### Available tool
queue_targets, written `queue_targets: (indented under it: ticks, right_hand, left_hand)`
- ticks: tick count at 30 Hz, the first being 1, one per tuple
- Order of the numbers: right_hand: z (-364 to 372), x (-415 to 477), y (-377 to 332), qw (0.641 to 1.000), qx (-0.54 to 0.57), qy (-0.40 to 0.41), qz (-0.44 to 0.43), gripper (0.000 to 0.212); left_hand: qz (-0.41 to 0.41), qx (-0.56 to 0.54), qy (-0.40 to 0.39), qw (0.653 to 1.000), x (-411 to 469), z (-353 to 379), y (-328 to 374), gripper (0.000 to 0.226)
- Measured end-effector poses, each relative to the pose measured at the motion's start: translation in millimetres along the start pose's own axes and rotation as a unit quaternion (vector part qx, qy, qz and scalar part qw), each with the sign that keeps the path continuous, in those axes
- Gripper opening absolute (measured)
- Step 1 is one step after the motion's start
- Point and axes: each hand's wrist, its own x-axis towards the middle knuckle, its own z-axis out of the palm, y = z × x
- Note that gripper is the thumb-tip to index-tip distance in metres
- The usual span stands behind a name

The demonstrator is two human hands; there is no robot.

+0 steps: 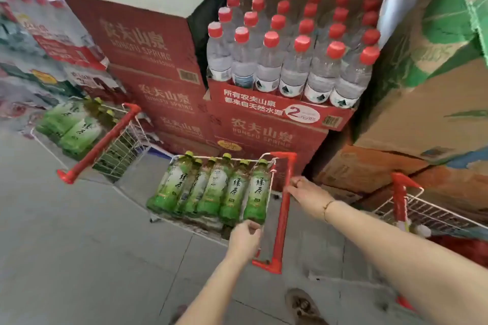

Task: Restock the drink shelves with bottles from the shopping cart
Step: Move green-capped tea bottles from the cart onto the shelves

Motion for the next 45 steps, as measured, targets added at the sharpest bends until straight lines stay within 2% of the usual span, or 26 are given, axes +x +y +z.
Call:
queue_targets:
  ticks: [2, 4, 6, 8, 11, 13, 15, 18, 23, 26, 28, 30, 33, 37, 40, 45]
  right_hand:
    - [5.0, 25.4, 17.6, 0.998, -0.027, -0.02, -0.044, 0.04]
    - [8.7, 50.9, 31.6, 0.986, -0.102, -0.077, -0.104, 0.042]
    - [14.8, 72.3, 40.6, 0.96, -0.188, -0.128, -0.16, 0.045]
    - [14.7, 86.1, 45.1, 0.939, -0.244, -0.148, -0.193, 0.059]
    - [17.6, 99.7, 51.3, 0.923, -0.261, -0.139, -0.244, 0.095]
    - [26.7, 100.7, 52.0, 0.919, -0.254, -0.105, -0.283, 0.119]
    - [37.3, 97.2, 48.1, 0.921, -0.245, -0.096, -0.287, 0.129]
    - [54.4, 82.0, 29.6, 0.929, -0.223, -0.109, -0.273, 0.134]
    - [86.7, 46.6, -8.1, 0.934, -0.195, -0.112, -0.276, 0.127]
    - [101.1, 28.1, -32.9, 0.923, -0.208, -0.148, -0.287, 0.101]
    - [110.0, 17.8, -48.6, 0.912, -0.227, -0.178, -0.292, 0.095]
    - [119.2, 7.4, -63.8, 0.901, -0.25, -0.192, -0.298, 0.078]
    - [133.7, -6.8, -92.2, 0.879, -0.281, -0.208, -0.324, 0.062]
    - [147.2, -3.8, -130.4, 0.841, -0.271, -0.242, -0.402, 0.045]
    - [145.5, 13.5, -163.7, 0.817, -0.274, -0.272, -0.428, 0.035]
    - [176.7, 8.2, -229.2, 0.787, -0.295, -0.197, -0.504, 0.035]
  left_hand:
    - [-0.024, -0.011, 0.021, 0.999, 11.1, 28.3, 1.6, 0.025]
    - [-0.044, -0.039, 0.014, 0.998, 17.0, 55.6, 8.3, 0.03]
    - [-0.065, -0.053, -0.001, 0.996, 22.3, 83.4, 10.4, 0.034]
    - [-0.091, -0.042, 0.026, 0.995, 26.6, 99.7, 12.5, 0.04]
    - [-0.125, -0.019, 0.082, 0.989, 28.0, 114.8, 7.4, 0.054]
    - [-0.135, -0.022, 0.082, 0.987, 20.9, 116.3, 4.6, 0.055]
    - [-0.146, -0.027, 0.08, 0.986, 10.4, 111.7, 0.7, 0.048]
    - [-0.165, -0.061, 0.069, 0.982, -9.4, 100.4, -16.8, 0.042]
    - [-0.192, -0.043, 0.042, 0.98, -43.4, 94.1, -70.1, 0.053]
    - [-0.195, -0.05, 0.033, 0.979, -67.7, 93.5, -94.3, 0.047]
    - [-0.202, -0.067, 0.035, 0.977, -85.0, 96.8, -109.6, 0.044]
    - [-0.212, -0.09, 0.043, 0.972, -102.4, 100.5, -125.2, 0.045]
    - [-0.232, -0.115, 0.095, 0.961, -128.8, 110.1, -150.1, 0.047]
    - [-0.268, -0.122, 0.189, 0.937, -161.7, 119.7, -179.9, 0.033]
    - [-0.282, -0.088, 0.247, 0.923, -182.0, 113.3, -206.2, 0.033]
    - [-0.294, -0.104, 0.359, 0.88, -204.7, 97.3, -254.8, 0.025]
